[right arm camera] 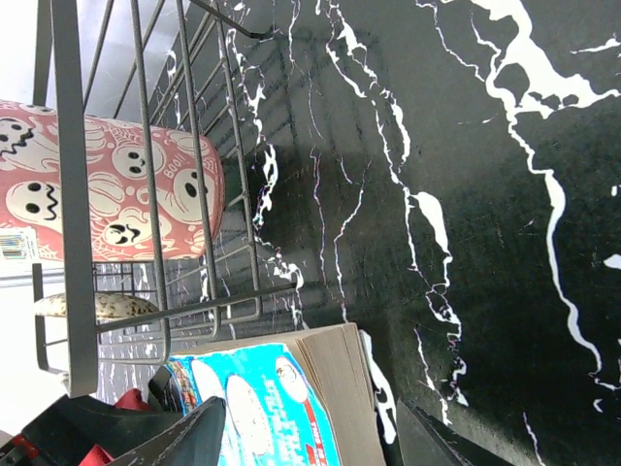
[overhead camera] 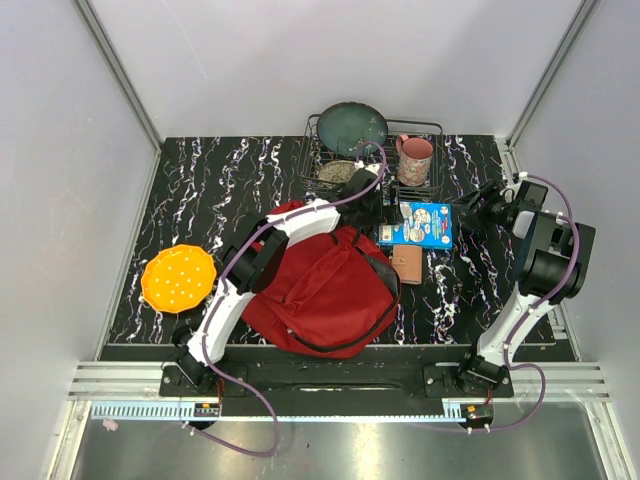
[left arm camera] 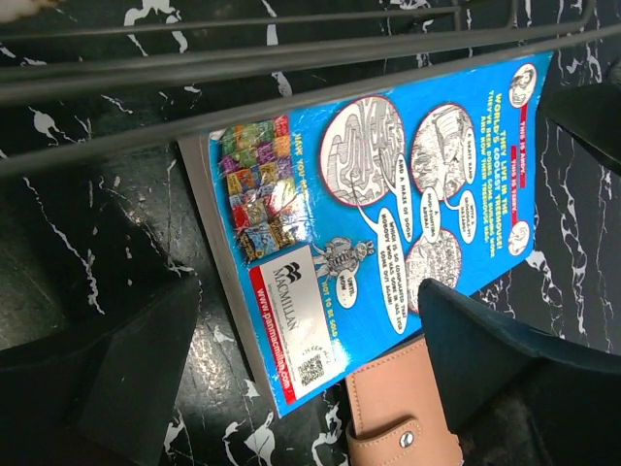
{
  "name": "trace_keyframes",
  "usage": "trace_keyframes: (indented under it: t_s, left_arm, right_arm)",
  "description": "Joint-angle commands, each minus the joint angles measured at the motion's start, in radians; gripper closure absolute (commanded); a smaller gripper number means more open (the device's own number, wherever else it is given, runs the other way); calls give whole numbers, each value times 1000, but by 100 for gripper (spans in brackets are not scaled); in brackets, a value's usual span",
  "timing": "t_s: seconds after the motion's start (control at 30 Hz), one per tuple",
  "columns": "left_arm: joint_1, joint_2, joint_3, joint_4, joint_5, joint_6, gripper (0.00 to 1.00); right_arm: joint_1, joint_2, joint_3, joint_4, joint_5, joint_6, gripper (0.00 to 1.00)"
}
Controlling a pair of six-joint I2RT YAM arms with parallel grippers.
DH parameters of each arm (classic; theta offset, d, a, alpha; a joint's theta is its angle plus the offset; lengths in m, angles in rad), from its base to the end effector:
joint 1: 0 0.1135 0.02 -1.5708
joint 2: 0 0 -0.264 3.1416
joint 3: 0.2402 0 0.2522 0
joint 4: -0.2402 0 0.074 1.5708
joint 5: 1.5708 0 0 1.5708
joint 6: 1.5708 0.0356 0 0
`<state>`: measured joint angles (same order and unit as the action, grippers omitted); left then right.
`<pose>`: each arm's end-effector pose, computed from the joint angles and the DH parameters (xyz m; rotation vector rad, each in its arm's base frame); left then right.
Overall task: Pack the student bag
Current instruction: Pick up the book from the center of the board.
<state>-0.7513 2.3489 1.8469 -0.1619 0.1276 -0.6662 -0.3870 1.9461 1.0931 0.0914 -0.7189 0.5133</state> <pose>0.3879 -0.3685 0.1689 0.1759 2.3825 -0.8732 0.3756 -0.1278 0.1445 0.6477 2.1657 0.8973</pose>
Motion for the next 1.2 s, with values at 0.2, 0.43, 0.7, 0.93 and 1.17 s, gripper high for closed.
trace_keyframes:
  t_s: [0.2, 0.43, 0.7, 0.93, 1.17]
  left_arm:
    - [-13, 84, 112, 41, 96, -50, 1]
    - [-19, 69, 106, 76, 182, -53, 4]
    - [-33, 46, 141, 93, 247, -49, 9]
    - [-34, 24, 143, 110, 291, -58, 11]
    - [-34, -110, 62, 104, 279, -20, 11]
  right_arm:
    - [28, 43, 21, 65, -111, 22, 26]
    - [53, 41, -18, 73, -142, 4, 42]
    - [83, -56, -87, 190, -300, 97, 63]
    - [100, -102, -88, 91, -315, 31, 70]
    - [100, -294, -107, -37, -128, 24, 100]
